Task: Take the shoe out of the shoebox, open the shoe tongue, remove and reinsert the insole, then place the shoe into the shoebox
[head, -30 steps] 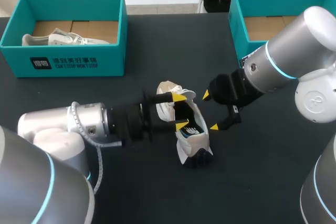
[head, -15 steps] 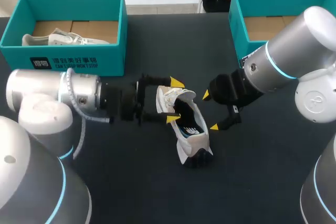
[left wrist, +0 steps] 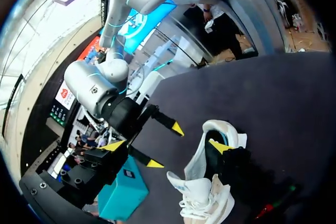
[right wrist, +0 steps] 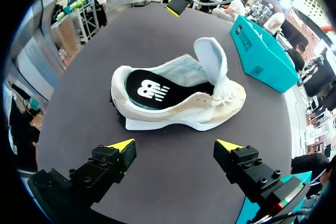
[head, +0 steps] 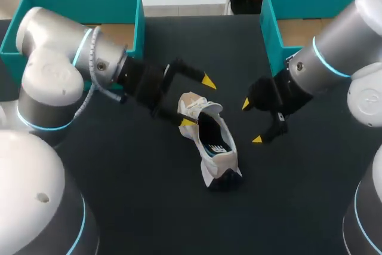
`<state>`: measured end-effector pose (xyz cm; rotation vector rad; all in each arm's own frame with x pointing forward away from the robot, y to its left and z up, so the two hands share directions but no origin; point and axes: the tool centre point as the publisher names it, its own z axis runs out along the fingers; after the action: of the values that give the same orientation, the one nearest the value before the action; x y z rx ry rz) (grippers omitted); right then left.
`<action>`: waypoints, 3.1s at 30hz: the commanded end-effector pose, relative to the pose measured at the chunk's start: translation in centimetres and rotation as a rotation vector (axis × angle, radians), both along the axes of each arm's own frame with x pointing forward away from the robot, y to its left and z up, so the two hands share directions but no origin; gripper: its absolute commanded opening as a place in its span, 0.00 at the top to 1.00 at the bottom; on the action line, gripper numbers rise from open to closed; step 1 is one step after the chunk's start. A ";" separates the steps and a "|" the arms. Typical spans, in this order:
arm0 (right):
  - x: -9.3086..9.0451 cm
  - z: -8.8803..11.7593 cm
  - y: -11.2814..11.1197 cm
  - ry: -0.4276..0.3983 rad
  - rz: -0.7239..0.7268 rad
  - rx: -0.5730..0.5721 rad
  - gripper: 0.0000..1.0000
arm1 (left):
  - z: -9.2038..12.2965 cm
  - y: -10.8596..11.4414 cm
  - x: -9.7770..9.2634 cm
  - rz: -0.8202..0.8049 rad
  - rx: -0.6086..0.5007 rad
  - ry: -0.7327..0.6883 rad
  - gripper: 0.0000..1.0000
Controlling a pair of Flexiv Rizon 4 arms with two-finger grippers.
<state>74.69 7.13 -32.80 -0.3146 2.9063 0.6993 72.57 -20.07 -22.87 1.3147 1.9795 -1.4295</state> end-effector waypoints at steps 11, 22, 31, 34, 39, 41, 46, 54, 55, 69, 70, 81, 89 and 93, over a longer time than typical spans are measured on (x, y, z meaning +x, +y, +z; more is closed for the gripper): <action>0.6 5.7 -4.8 0.018 0.055 0.017 0.00 | 0.4 0.8 0.5 -0.313 0.435 0.064 0.00; 0.8 9.7 -7.0 0.053 0.080 0.023 0.00 | -0.9 0.8 0.5 -0.271 0.590 0.047 0.00; 1.0 10.9 -7.4 0.010 0.061 -0.017 0.00 | -1.5 1.1 1.5 -0.231 0.764 0.032 0.00; 1.0 10.9 -7.4 0.010 0.061 -0.017 0.00 | -1.6 0.8 1.2 -0.232 0.796 0.039 0.75; 1.0 10.9 -7.4 0.010 0.061 -0.017 0.00 | -1.8 0.4 0.2 -0.210 0.877 0.057 1.00; 1.0 10.9 -7.4 0.010 0.061 -0.017 0.00 | -1.9 0.0 -0.2 -0.193 0.904 0.061 1.00; 1.0 10.9 -7.4 0.010 0.061 -0.017 0.00 | -2.8 -1.3 -1.3 -0.144 0.951 0.087 1.00; 1.0 10.9 -7.4 0.010 0.061 -0.017 0.00 | -4.9 -1.8 -2.8 -0.092 0.979 0.134 1.00; 1.0 10.9 -7.4 0.010 0.061 -0.017 0.00 | -5.2 -1.9 -3.0 -0.093 0.982 0.134 1.00; 1.0 10.9 -7.4 0.010 0.061 -0.017 0.00 | -10.4 -2.3 -3.2 -0.061 0.991 0.010 1.00; 1.0 10.9 -7.4 0.010 0.061 -0.017 0.00 | -10.7 -2.4 -3.0 -0.058 0.991 -0.003 1.00; 1.0 10.9 -7.4 0.010 0.061 -0.017 0.00 | -15.3 -2.8 -2.6 -0.003 1.012 -0.048 1.00; 1.0 10.9 -7.4 0.010 0.061 -0.017 0.00 | -16.0 -2.7 -2.4 0.038 1.017 -0.069 1.00; 1.0 10.9 -7.4 0.010 0.061 -0.017 0.00 | -13.9 -2.3 -1.9 0.052 0.995 -0.066 1.00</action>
<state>75.70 -0.31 -21.87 -0.4049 2.9241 0.6916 70.57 -23.37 -38.53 1.5787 2.7641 -0.2901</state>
